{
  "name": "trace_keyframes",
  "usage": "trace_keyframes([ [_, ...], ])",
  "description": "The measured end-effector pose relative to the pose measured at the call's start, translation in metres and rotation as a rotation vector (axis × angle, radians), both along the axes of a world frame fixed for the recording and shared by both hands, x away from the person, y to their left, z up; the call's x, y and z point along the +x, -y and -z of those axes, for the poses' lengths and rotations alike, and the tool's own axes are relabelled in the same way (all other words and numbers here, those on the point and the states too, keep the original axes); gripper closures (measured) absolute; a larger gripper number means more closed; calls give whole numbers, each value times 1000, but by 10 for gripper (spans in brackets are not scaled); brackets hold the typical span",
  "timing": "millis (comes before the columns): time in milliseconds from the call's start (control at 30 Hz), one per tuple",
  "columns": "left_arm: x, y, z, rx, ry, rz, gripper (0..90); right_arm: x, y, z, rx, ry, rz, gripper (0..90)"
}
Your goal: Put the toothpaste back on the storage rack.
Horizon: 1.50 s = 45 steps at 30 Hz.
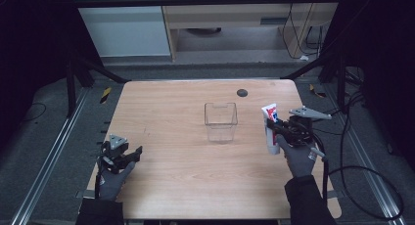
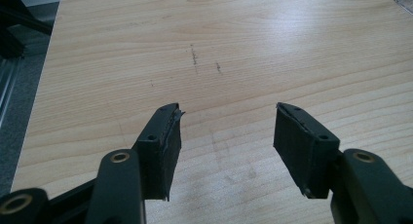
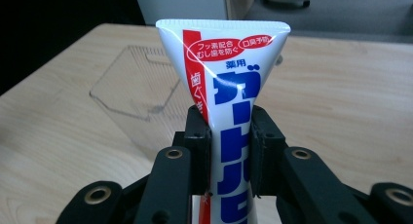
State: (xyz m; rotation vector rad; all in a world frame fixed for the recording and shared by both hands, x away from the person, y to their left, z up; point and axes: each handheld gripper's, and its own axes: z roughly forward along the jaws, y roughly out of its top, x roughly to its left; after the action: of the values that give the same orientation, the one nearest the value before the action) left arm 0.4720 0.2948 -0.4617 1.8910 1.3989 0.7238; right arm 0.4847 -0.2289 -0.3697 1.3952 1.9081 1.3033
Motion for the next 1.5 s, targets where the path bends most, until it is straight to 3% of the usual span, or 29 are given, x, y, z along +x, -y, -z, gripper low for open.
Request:
trace_keyframes([
  [67,0,0,0,-1,1,0,425,4,-6,-4,23,37,3,737],
  [400,0,-1,1,-4,-3,0,425,13,-21,-17,61,137,37,737],
  [500,0,-1,1,-6,-1,-1,424,18,-25,-25,115,182,51,736],
  [667,1,-1,1,-6,0,-3,424,27,-34,-32,137,220,52,736],
  [1167,-1,-3,-1,-14,20,-9,424,56,-63,-41,191,266,62,735],
  [1500,-1,-3,-2,-16,22,-7,425,73,-82,-34,214,267,66,734],
])
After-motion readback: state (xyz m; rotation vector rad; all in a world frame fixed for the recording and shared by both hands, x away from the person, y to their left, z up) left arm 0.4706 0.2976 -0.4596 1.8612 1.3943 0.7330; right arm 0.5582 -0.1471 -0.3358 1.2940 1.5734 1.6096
